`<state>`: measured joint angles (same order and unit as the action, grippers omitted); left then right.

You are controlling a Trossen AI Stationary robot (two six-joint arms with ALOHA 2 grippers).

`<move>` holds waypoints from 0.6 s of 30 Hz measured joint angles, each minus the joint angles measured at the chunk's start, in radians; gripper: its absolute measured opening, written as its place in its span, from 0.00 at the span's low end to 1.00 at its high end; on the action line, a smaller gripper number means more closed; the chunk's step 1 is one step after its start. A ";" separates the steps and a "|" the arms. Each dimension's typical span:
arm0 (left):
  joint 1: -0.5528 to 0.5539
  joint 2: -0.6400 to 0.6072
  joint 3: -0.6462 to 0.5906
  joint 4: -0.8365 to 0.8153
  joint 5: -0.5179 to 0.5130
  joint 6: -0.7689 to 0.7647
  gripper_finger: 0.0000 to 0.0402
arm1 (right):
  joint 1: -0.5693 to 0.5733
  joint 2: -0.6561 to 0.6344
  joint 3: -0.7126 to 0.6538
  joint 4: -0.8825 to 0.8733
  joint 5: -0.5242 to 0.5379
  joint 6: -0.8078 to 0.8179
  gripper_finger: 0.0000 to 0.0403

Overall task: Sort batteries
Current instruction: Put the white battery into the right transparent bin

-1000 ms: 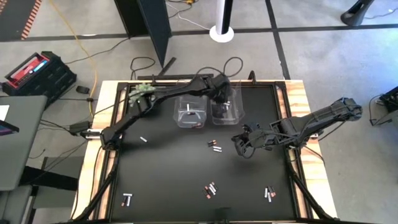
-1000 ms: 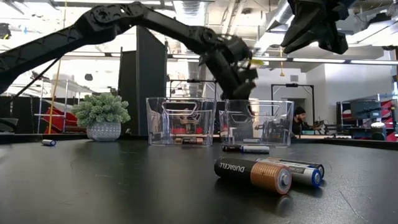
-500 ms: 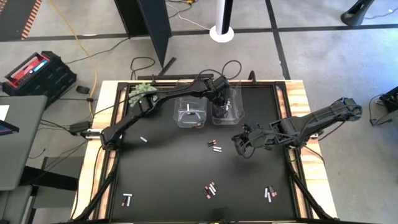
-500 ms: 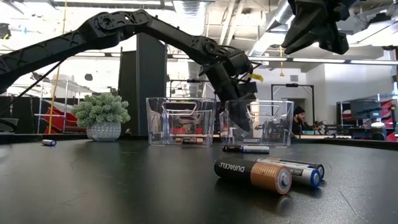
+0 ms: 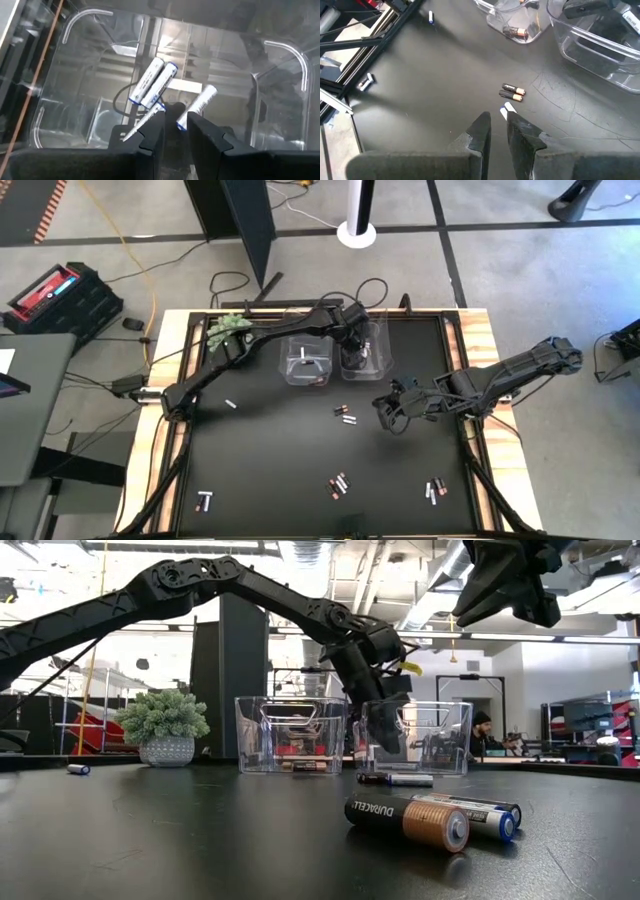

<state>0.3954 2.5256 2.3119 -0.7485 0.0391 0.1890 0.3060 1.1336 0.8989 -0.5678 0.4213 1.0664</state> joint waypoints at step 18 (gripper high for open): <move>0.002 -0.240 0.044 -0.153 0.009 -0.019 0.19 | 0.002 0.000 0.000 -0.003 0.000 -0.025 0.20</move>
<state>0.3973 2.2851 2.3562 -0.9010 0.0483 0.1696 0.3077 1.1336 0.8989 -0.5709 0.4213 1.0416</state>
